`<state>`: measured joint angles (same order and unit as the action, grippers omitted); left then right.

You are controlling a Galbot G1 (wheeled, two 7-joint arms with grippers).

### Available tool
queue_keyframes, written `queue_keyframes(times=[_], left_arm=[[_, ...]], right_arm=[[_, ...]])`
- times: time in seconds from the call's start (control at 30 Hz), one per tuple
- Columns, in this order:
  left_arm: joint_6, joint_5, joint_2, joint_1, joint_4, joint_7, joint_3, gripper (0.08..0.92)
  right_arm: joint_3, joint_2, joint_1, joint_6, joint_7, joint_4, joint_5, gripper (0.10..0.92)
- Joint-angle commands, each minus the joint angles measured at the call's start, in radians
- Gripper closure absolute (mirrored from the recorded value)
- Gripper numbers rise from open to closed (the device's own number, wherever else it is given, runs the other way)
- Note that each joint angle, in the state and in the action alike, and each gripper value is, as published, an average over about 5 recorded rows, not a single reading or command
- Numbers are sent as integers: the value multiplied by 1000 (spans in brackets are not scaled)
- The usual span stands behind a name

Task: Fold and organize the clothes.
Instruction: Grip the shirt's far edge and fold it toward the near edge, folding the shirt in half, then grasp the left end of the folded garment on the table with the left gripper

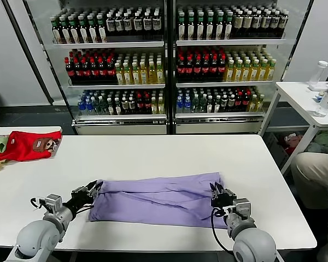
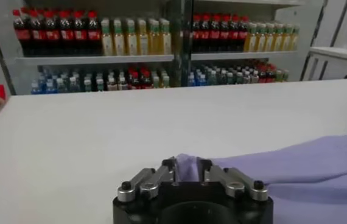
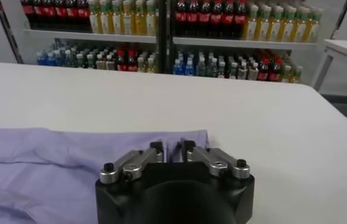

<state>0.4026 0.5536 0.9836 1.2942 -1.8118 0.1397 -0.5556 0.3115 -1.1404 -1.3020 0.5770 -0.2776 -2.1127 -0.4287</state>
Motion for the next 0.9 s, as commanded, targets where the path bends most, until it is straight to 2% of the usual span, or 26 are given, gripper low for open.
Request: queue_keyframes(times=[0.03, 0.13, 0.2, 0.37, 0.47, 0.7, 0.8, 0.9], left_arm=[[54, 42, 37, 28, -106, -360, 64, 548], [110, 88, 69, 8, -104, -519, 122, 445], [138, 105, 87, -4, -94, -569, 146, 384], [179, 136, 96, -1, -85, -590, 153, 241], [180, 175, 90, 0, -79, -605, 139, 190], [179, 253, 83, 30, -115, -590, 115, 180], [179, 265, 92, 31, -122, -579, 121, 225], [178, 261, 103, 31, -121, -575, 132, 311]], right_arm=[[35, -3, -61, 1, 9, -77, 53, 557], [38, -5, -86, 1, 12, -108, 82, 470], [37, -4, -95, 1, 15, -120, 96, 409], [35, -3, -97, 0, 18, -125, 124, 273], [31, -7, -98, 0, 19, -123, 134, 220], [27, -17, -95, 0, 20, -114, 150, 203], [27, -22, -95, 0, 20, -112, 155, 202], [30, -24, -98, 0, 21, -112, 158, 202]])
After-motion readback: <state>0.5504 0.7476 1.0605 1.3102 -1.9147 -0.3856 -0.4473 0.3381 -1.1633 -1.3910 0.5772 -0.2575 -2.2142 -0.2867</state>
